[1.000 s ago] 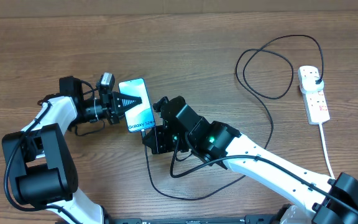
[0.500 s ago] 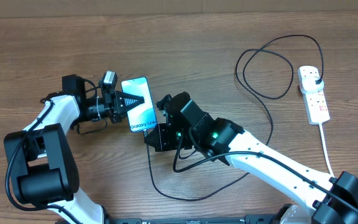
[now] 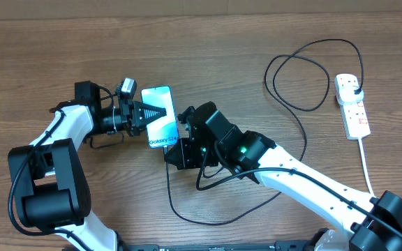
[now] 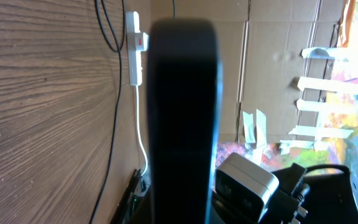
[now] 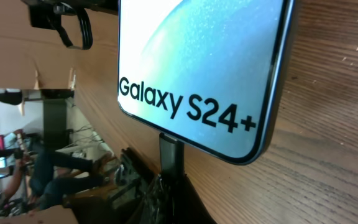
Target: Plug charger to phone and switch on socket
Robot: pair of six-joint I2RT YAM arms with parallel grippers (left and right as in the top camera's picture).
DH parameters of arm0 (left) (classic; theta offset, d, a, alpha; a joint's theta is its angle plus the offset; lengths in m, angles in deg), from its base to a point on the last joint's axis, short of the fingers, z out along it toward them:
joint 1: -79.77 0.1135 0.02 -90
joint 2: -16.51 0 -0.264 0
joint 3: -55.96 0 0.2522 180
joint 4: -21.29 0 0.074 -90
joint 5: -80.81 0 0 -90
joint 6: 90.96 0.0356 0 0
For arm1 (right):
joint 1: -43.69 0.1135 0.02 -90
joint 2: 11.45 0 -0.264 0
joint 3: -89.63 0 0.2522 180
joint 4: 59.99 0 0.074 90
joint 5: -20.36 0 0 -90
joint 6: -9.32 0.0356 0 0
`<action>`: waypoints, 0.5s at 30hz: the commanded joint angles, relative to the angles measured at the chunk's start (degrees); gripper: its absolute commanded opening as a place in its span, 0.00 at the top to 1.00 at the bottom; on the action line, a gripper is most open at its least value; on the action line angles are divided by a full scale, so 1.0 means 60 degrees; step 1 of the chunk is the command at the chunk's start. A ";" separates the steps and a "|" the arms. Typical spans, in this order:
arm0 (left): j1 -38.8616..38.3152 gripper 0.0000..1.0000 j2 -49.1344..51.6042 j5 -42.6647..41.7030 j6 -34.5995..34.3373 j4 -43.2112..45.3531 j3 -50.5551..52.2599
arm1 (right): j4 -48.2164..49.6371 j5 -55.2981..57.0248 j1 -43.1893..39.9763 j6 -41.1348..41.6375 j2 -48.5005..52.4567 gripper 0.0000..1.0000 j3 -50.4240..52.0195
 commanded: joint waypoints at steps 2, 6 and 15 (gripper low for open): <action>-0.0688 0.96 -0.0237 -0.0532 0.0080 -0.0361 0.0266 | 0.0838 0.0765 -0.0922 -0.0219 -0.0004 0.88 -0.0346; -0.0652 0.96 -0.0237 -0.0532 0.0073 -0.0361 0.0266 | 0.0528 -0.0725 -0.1428 -0.0889 -0.0018 0.23 -0.0346; -0.0659 0.96 -0.0237 -0.0528 0.0138 -0.0306 0.0266 | -0.0900 -0.3592 -0.3697 -0.2135 -0.0022 0.18 -0.0313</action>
